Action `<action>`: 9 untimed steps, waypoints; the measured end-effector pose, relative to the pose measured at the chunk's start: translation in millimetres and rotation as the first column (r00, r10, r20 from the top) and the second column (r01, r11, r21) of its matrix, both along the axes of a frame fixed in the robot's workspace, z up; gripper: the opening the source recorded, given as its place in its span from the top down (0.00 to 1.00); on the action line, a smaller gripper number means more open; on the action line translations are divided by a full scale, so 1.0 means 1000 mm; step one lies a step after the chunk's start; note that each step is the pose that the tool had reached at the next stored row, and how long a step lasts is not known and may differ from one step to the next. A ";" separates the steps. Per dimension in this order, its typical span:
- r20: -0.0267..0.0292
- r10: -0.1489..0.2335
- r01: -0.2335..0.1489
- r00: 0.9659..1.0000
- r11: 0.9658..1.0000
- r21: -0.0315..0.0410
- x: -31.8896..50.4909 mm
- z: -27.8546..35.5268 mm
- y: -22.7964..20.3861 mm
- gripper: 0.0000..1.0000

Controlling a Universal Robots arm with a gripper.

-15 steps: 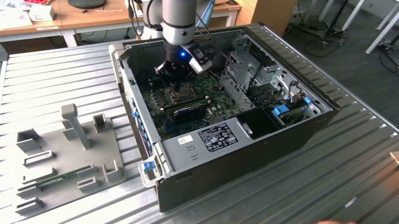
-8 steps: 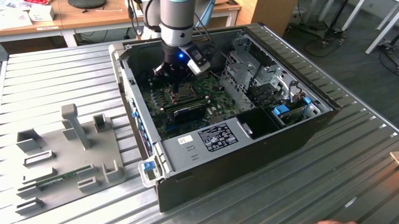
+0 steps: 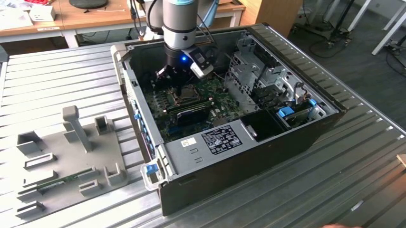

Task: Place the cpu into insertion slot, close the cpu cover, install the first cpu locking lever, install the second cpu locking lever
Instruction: 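Close the cpu cover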

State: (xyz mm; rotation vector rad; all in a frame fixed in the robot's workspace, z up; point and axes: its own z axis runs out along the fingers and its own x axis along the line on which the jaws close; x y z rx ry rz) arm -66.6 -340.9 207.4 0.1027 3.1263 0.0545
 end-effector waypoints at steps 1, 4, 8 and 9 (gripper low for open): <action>0.000 0.000 0.000 1.000 1.000 0.000 0.0000 0.0000 0.0000 0.90; 0.000 0.000 0.000 1.000 1.000 0.001 -0.0008 -0.0012 0.0001 0.90; 0.000 0.000 0.000 1.000 1.000 0.000 -0.0011 -0.0049 0.0000 0.90; 0.000 0.000 0.000 1.000 1.000 0.000 -0.0011 -0.0056 0.0000 0.90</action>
